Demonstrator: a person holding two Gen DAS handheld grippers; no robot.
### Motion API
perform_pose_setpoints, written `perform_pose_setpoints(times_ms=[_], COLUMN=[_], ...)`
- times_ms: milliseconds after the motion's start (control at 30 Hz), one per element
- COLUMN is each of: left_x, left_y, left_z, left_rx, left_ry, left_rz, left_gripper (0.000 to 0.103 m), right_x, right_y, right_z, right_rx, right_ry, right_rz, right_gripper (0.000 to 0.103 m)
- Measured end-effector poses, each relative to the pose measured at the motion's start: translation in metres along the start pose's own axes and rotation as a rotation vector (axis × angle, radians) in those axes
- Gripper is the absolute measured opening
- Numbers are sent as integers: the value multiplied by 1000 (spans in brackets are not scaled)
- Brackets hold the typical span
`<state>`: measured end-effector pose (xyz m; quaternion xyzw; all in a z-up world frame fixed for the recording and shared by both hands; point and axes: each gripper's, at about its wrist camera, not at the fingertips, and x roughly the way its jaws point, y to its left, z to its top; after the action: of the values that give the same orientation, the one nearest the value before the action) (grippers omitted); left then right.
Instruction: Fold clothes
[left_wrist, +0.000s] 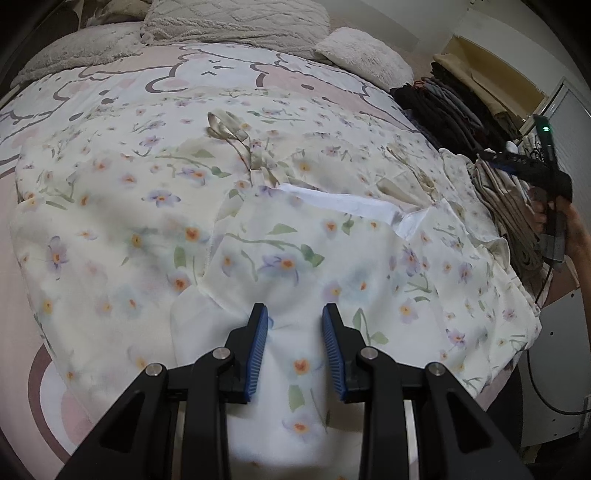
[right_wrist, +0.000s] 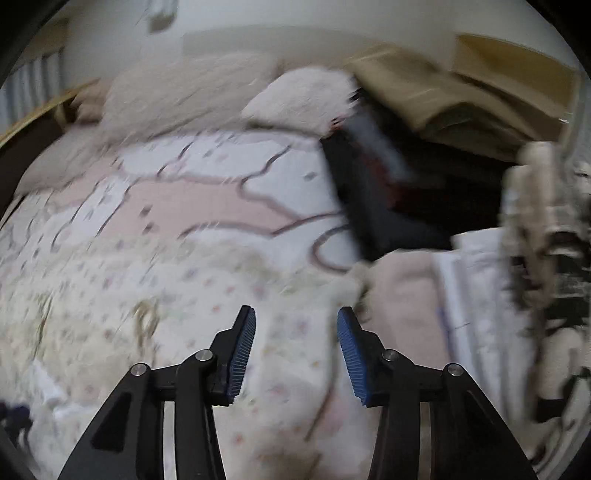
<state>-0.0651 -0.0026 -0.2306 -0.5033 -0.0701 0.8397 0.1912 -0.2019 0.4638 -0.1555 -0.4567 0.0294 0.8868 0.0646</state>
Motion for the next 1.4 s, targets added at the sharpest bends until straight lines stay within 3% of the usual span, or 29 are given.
perform_pose_setpoints(times_ms=[33,100,167,267,333,700,767,867,1000,1133,1233,1300,1400], left_x=[0,0,1,2,2,2,2,-7,-32,-59,-67,-64,-53], left_y=[0,0,-1,-2,-2,-2,-3,-4,-10,-16,-16,-11,1], left_z=[0,0,0,0,0,-1,-1,3,3,-9,-25,-39,-54], left_rx=[1,0,2,4,5,12,15,10,27,76,121,143,139], left_ry=[-1,-2,-1,0,0,-6,-6,-18,-75,-111,-97,-63,-18], left_rz=[2,5,9,13,12,14,14,11,0,3,27,56,95], left_gripper=[30,30,30,30,30,30,30,30,30,30,30,30,30], right_x=[6,20,50,62,54,14,9,-25,-91,-113,-98,-81,-81], right_y=[3,8,8,-2,2,23,20,22,43,77,88,84,78], right_z=[-1,-4,-12,-21,-28,-69,-80,-87,-108,-142,-170,-188,-197], right_rx=[-9,-25,-41,-94,-117,-248,-272,-246,-217,-232,-238,-224,-175], right_ry=[28,89,185,194,194,192,188,104,16,49,134,178,131], right_rz=[33,93,42,-167,-175,-221,-282,-239,23,276,279,234,263], right_gripper=[34,30,25,25,19,19,19,19,19,19,19,19,19])
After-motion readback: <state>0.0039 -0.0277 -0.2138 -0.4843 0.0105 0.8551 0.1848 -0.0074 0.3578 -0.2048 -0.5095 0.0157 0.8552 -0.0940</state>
